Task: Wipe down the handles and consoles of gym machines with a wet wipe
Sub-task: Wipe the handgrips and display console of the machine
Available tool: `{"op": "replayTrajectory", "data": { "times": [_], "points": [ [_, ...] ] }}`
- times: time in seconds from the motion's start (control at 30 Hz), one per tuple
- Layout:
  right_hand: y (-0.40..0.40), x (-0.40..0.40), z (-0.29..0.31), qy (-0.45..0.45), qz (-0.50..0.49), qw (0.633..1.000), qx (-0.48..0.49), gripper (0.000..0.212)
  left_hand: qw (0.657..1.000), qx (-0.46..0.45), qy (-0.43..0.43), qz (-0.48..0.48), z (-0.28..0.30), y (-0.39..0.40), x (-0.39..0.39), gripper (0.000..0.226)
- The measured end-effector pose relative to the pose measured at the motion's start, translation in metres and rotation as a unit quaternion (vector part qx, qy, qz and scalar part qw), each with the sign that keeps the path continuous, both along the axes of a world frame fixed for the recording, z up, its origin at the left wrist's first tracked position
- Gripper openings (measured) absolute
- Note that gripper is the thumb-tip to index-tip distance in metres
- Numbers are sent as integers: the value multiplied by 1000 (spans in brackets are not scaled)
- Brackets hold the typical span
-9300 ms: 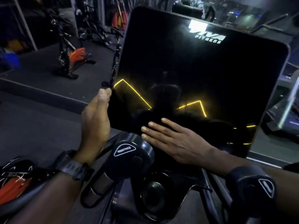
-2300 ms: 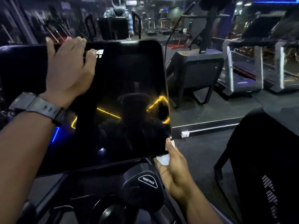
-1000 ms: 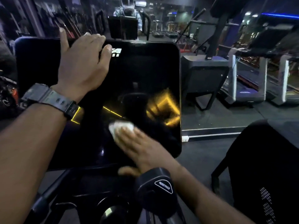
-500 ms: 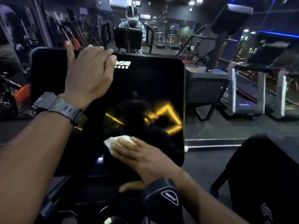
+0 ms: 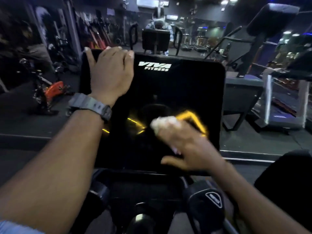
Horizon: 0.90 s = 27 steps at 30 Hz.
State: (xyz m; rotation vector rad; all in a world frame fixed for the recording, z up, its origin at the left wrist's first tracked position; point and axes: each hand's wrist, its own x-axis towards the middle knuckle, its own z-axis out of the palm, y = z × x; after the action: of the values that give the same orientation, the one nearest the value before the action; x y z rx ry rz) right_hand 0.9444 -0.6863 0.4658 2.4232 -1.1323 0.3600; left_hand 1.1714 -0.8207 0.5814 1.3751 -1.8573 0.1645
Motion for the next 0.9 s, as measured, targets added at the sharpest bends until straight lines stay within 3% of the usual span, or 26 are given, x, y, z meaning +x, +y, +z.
{"op": "replayTrajectory", "data": {
  "times": [0.07, 0.13, 0.2, 0.27, 0.33, 0.4, 0.5, 0.6, 0.63, 0.73, 0.8, 0.87, 0.9],
  "points": [
    [-32, -14, 49, -101, -137, 981, -88, 75, 1000, 16, 25, -2, 5, -1, 4, 41],
    [-66, 4, 80, -139, -207, 963, -107, 85, 999, 32, 41, -7, 10, 1, 9, 37],
    [-76, 42, 61, -78, -123, 986, -75, 95, 999, 34, 34, -10, 13, 2, 15, 35],
    [-54, 67, 13, 27, 33, 999, -5, 97, 999, 33, 12, -16, 14, -2, 23, 35],
    [-17, 63, -26, 162, 134, 977, 29, 94, 999, 32, -14, -30, 6, -10, 38, 39],
    [-11, 37, -19, 215, 176, 960, 14, 86, 997, 49, -41, -32, -4, -14, 51, 62],
    [-50, 10, 42, 134, 91, 986, -36, 76, 997, 59, -18, -42, -20, -4, 63, 65],
    [-93, 37, 92, 48, -80, 992, -80, 90, 998, 36, -30, -38, -36, 16, 63, 56],
    [-97, 56, 88, 50, -92, 992, -76, 97, 998, 28, -45, -39, -41, 20, 64, 55],
    [-72, 91, 35, 161, 43, 986, -25, 108, 995, 34, -73, -53, -49, 25, 71, 53],
    [-39, 86, -1, 270, 144, 952, 35, 106, 994, 33, -82, -62, -55, 30, 79, 50],
    [-33, 64, 4, 330, 205, 919, 71, 97, 992, 22, -97, -71, -61, 36, 85, 49],
    [-42, 56, 18, 315, 211, 924, 53, 92, 992, 18, -102, -77, -65, 40, 88, 48]
  ]
}}
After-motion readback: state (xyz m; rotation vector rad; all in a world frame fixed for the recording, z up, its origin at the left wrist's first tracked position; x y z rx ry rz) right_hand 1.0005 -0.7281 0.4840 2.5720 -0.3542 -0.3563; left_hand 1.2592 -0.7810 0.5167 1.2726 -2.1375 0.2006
